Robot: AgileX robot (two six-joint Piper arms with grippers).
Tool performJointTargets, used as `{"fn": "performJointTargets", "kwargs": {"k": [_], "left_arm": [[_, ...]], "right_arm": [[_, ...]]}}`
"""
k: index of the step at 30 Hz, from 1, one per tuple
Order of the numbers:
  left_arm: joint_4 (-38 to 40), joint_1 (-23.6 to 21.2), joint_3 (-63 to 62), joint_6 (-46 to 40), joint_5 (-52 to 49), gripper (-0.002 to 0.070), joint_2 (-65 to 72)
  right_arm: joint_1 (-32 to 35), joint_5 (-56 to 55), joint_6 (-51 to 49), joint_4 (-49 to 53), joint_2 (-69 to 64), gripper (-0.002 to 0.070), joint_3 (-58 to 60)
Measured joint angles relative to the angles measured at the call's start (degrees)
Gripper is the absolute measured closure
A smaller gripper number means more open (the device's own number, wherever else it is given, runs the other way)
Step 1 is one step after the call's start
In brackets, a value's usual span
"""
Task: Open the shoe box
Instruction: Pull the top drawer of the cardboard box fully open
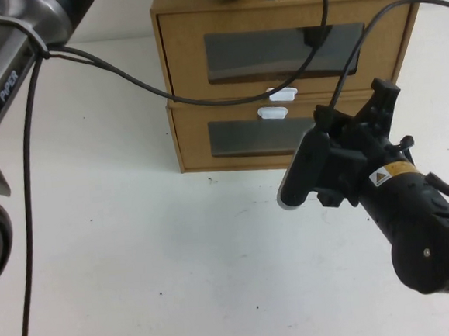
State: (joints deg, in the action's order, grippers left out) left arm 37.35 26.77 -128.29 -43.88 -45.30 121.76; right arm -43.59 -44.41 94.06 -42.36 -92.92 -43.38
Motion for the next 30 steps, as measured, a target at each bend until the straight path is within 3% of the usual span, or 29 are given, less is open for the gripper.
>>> {"fn": "performJointTargets", "kwargs": {"k": [9, 20, 23, 28, 30], "left_arm": [[-3.1, 0.0, -2.3, 3.6, 2.6, 0.0682, 1.5], [-3.4, -0.4, -6.0, 5.4, 3.2, 0.0682, 4.4], [-1.8, -1.0, -6.0, 5.4, 2.7, 0.0682, 4.4], [-0.6, -1.5, -6.2, 5.4, 1.8, 0.0682, 4.3], [-0.6, -1.6, -6.2, 5.4, 1.4, 0.0682, 4.3]], "right_arm": [[-0.7, -1.4, 0.4, -3.2, -1.1, 0.0695, -5.7], [-0.9, 3.6, 8.4, -9.9, -2.7, 0.0684, -9.8], [-1.8, 3.9, 10.2, -10.9, -2.8, 0.0637, -9.8], [-3.5, 4.2, 12.8, -11.4, -2.8, 0.0437, -9.8], [-3.8, 4.1, 14.0, -11.4, -3.1, 0.0387, -9.8]]}}
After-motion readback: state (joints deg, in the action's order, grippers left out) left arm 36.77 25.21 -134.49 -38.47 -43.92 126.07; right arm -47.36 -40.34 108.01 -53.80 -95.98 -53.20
